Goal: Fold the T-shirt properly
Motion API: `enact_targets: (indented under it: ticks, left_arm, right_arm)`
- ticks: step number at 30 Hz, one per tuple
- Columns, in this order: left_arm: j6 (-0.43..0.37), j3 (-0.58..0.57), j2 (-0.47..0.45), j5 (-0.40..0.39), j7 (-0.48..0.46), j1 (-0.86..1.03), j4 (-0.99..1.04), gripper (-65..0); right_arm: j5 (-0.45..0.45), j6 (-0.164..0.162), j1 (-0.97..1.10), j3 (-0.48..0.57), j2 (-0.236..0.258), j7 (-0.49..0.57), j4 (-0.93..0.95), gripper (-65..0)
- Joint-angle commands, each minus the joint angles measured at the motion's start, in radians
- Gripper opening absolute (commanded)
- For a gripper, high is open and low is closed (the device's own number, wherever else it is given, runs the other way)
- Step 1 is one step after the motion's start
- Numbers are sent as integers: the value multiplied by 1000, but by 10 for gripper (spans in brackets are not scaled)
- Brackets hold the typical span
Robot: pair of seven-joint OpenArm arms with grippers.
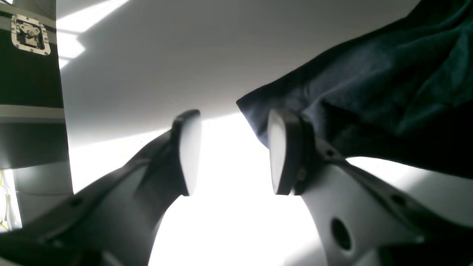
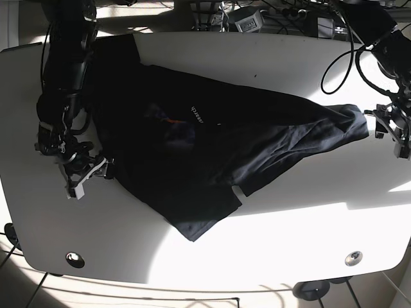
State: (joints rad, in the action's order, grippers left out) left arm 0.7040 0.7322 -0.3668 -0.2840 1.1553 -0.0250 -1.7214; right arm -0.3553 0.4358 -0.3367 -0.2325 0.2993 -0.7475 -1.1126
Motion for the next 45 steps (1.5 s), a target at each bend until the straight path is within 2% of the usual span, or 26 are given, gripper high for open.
enact_targets:
  ticks: [1,2,5,10,14,15,17,19,20,23,28,31,33,37,38,39,41,42,43,44,45]
  left_arm:
    - [-6,42,-21,-14,-19,-14,28,-351]
    - [-6,59,-21,-16,-19,-20,45,-329]
    - [-6,129,-21,-16,-21,-26,80,-293]
    - [-6,209,-24,-11,-90,-74,197,-292]
    - [-6,251,-24,-10,-91,-134,272,-292]
    - [-30,244,-24,-10,-91,-138,300,-292]
    - [-103,240,-25,-10,-91,-146,346,-271]
    - [-126,204,-24,-14,-91,-146,369,-194]
    - [-126,186,-21,-14,-91,-146,377,-164]
    - [-126,139,-1,-17,-91,-148,421,-151]
    - [-122,137,16,-17,-97,-192,555,-150]
    - [-120,123,16,-17,-165,-215,639,-149]
    - [-120,76,12,-17,-211,-223,714,-149]
    - [-120,31,10,-19,-219,-234,743,-154]
    - [-120,25,10,-19,-219,-234,742,-176]
    - [-120,22,10,-19,-219,-234,740,-226]
    - [-120,22,10,-19,-219,-230,739,-382]
    - [-108,16,9,-19,-217,-227,736,-503]
    - [-59,8,7,-19,-216,-227,733,-556]
    - [-6,-13,-1,-17,-216,-226,716,-571]
    - [-6,-43,-14,-11,-214,-220,663,-578]
  right_arm:
    - [31,53,-34,-1,16,92,68,-247]
    - [40,64,-32,2,13,105,85,-247]
    - [37,65,-2,3,10,101,87,-250]
    - [45,70,86,5,-74,95,6,-252]
    - [46,64,101,3,-88,102,4,-274]
    - [45,64,101,3,-90,102,4,-315]
    - [45,64,100,3,-90,102,4,-449]
    - [45,64,97,3,-90,102,4,-583]
    - [46,64,97,2,-88,102,4,-628]
    - [42,62,95,-1,-88,102,-1,-618]
    - [39,62,100,-3,-88,102,-1,-620]
    - [37,62,100,-3,-90,102,-1,-620]
    - [37,62,101,-3,-90,102,-2,-620]
    - [37,62,101,-5,-90,102,-4,-620]
    - [37,62,101,-5,-90,102,-4,-621]
    - [37,62,101,-5,-90,102,-4,-623]
    - [35,62,101,-5,-90,102,-5,-628]
    - [35,62,101,-5,-90,102,-8,-631]
    - [35,62,103,-6,-90,96,-31,-631]
    - [35,62,113,-9,-91,92,-73,-631]
    - [37,61,141,-32,-117,69,-153,-631]
